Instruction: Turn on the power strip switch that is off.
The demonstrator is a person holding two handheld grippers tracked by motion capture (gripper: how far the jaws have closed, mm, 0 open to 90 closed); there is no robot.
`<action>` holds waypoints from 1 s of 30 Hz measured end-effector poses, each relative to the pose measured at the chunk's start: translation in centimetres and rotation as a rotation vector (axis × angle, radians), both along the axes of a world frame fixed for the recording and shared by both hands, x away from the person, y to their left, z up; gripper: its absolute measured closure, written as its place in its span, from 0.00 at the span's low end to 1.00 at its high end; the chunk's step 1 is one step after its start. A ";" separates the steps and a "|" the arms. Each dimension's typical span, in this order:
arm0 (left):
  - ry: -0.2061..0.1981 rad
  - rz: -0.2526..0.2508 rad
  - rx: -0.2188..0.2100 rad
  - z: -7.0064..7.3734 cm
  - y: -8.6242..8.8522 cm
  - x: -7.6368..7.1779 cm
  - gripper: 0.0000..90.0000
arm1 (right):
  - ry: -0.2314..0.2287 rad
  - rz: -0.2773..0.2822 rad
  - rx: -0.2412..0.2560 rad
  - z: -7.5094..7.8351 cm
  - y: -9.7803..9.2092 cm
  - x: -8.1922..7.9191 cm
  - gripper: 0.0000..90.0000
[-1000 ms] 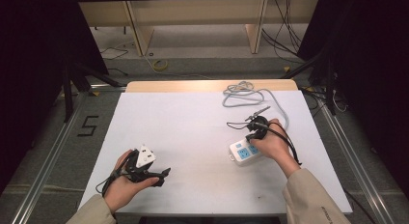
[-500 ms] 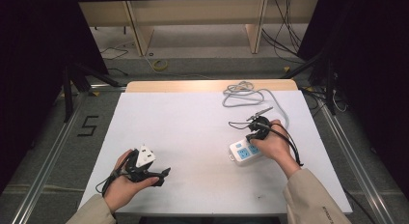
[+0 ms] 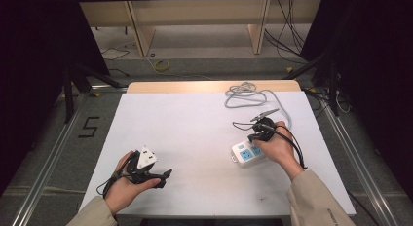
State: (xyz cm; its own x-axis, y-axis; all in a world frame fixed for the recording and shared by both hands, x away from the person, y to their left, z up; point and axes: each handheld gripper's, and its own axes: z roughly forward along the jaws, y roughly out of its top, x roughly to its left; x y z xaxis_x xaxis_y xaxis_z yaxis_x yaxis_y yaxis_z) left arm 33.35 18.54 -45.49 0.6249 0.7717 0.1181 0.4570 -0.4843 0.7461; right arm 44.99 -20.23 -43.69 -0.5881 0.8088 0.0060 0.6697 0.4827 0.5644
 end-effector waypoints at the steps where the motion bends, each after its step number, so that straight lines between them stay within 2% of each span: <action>1: 0.000 0.000 0.000 0.0 0.0 0.0 0.17 | -0.005 0.000 0.004 0.0 -0.1 -0.1 0.96; 7: 0.003 0.005 -0.003 0.0 0.0 0.0 0.17 | -0.022 -0.006 0.041 0.5 -0.7 -0.5 0.90; 10: 0.005 0.004 -0.002 0.0 0.0 0.0 0.17 | -0.051 -0.004 0.065 0.7 -1.0 -0.9 0.86; 14: 0.004 0.006 -0.004 -0.1 0.0 0.0 0.17 | -0.066 -0.008 0.099 0.8 -1.6 -1.6 0.80; 18: 0.007 0.006 -0.001 -0.1 0.1 0.0 0.17 | -0.068 -0.017 0.106 1.0 -2.1 -2.3 0.74; 21: 0.008 0.008 -0.001 -0.1 0.1 0.0 0.17 | -0.078 -0.023 0.130 1.2 -2.5 -2.9 0.69; 30: 0.009 0.014 -0.002 -0.1 0.2 0.0 0.17 | -0.151 0.009 0.200 1.0 -4.5 -4.9 0.52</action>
